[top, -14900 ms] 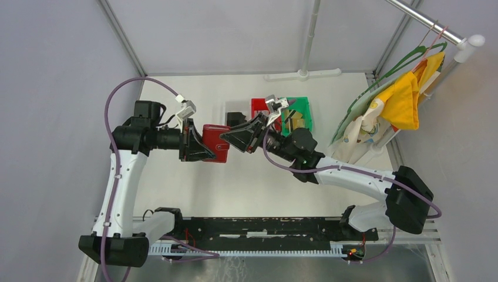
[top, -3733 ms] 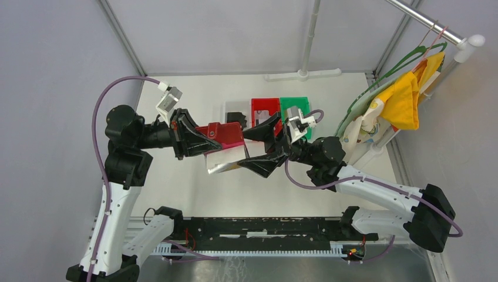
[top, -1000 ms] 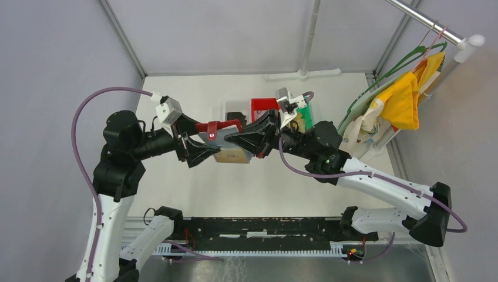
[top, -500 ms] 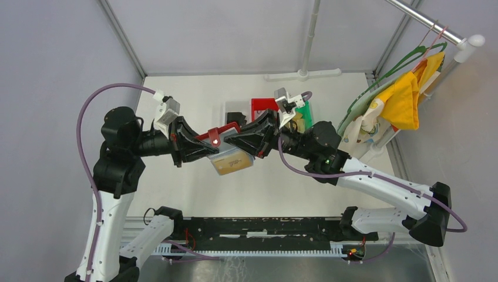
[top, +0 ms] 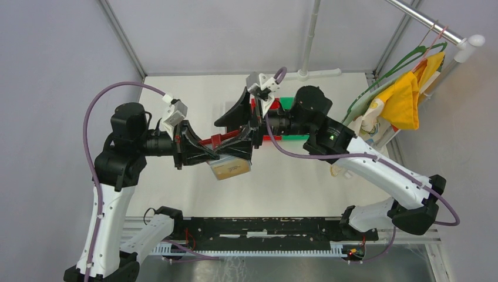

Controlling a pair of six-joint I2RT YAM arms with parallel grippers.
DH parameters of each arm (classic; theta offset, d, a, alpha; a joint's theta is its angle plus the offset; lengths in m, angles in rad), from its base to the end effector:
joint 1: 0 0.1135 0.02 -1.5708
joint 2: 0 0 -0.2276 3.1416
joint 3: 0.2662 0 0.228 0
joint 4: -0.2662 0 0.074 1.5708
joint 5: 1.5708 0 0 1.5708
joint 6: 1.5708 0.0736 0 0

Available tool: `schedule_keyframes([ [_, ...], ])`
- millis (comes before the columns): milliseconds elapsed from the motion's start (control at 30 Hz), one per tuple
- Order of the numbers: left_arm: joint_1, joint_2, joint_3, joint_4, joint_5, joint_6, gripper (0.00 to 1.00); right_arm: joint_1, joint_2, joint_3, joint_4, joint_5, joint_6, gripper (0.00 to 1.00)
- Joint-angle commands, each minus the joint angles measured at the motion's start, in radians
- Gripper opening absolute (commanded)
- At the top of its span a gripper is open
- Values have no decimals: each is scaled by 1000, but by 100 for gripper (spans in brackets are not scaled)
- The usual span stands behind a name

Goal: Take the credit cards out of the card holder

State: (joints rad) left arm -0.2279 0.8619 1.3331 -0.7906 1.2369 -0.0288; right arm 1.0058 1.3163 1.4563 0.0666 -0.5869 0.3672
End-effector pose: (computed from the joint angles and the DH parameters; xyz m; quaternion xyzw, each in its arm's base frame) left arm 0.1146 -0.0980 0.4088 0.4035 0.6234 -0.5272 0.4131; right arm 0.1286 0.2790 0.4516 -0.4026 0.5025 0.6120 0.4592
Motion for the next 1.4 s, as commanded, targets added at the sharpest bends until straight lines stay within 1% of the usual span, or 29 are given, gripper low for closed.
schedule_keyframes([
  [0, -1, 1, 59, -148, 48, 203, 2, -3, 76, 215, -393, -154, -229, 84],
  [33, -2, 0, 61, -168, 50, 226, 2, -3, 94, 249, -456, -154, -265, 84],
  [100, -2, 2, 66, -202, 55, 264, 2, -3, 108, 278, -525, -151, -322, 84],
  [200, -1, 6, 74, -227, 53, 294, 2, -3, 90, 252, -542, -133, -371, 83],
  [300, -3, 20, 92, -268, 65, 323, 2, -3, 66, 235, -550, -113, -422, 87],
  [400, -1, 34, 104, -319, 68, 372, 2, -3, 47, 232, -546, -121, -447, 87],
  [567, -2, 47, 110, -355, 73, 400, 2, -3, 70, 270, -600, -120, -494, 79],
  [700, -2, 51, 111, -382, 73, 437, 2, 3, 150, 348, -670, -144, -514, 73],
  [933, -2, 68, 123, -470, 40, 589, 2, 53, 190, 327, -726, -82, -539, 54],
  [1000, -2, 80, 127, -492, 37, 618, 2, 67, 198, 313, -718, -80, -536, 46],
  [1067, -2, 90, 135, -519, 32, 646, 2, 68, 208, 317, -705, -86, -521, 28],
  [1133, -1, 93, 139, -536, 25, 668, 2, 68, 199, 303, -654, -99, -504, 7],
  [1167, -1, 92, 136, -536, 21, 672, 4, 68, 187, 286, -618, -89, -489, 1],
  [1200, -2, 90, 133, -536, 19, 675, 18, 68, 169, 264, -569, -74, -469, 0],
  [1233, -1, 88, 129, -532, 18, 676, 41, 67, 149, 240, -526, -61, -446, 0],
  [1300, -2, 83, 123, -514, 9, 656, 81, 65, 112, 197, -429, -50, -404, 0],
  [1333, -2, 71, 116, -479, 3, 619, 97, 61, 90, 175, -385, -34, -375, 0],
  [1367, -2, 59, 102, -428, -7, 558, 99, 55, 70, 142, -326, -23, -336, 0],
])
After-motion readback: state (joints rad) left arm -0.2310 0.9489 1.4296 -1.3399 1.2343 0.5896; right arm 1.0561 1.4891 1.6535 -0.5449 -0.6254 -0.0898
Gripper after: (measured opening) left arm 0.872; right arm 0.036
